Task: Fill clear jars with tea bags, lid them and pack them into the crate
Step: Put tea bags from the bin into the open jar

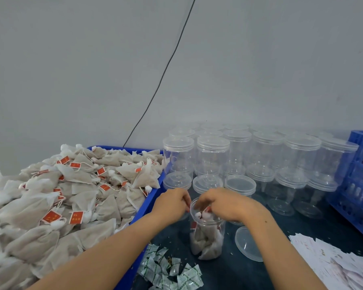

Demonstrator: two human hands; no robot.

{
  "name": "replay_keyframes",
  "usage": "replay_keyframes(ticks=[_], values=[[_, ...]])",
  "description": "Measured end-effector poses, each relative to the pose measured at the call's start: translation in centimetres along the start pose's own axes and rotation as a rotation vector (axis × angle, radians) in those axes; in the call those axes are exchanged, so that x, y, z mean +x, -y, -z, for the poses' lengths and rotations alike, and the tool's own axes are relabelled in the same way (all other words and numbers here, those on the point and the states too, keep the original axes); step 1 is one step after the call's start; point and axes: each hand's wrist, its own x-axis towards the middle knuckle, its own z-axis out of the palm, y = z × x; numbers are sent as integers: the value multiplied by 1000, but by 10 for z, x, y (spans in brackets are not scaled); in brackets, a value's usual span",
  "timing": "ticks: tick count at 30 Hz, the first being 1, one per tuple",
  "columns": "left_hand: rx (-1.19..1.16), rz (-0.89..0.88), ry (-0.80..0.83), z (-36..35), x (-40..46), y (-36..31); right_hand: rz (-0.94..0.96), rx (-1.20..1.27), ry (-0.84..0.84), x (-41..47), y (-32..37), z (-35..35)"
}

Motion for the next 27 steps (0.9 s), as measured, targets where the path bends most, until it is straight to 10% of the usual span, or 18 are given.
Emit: replay_keyframes(ticks=[5, 16, 27], values=[[364, -12, 239, 4, -1, 1, 53, -61, -258, -11, -7, 2], [791, 37, 581, -3, -8, 8, -82, -322, 24, 12, 10, -20], [931, 119, 697, -4, -7, 8, 234, 321, -428, -15, -35, -8]])
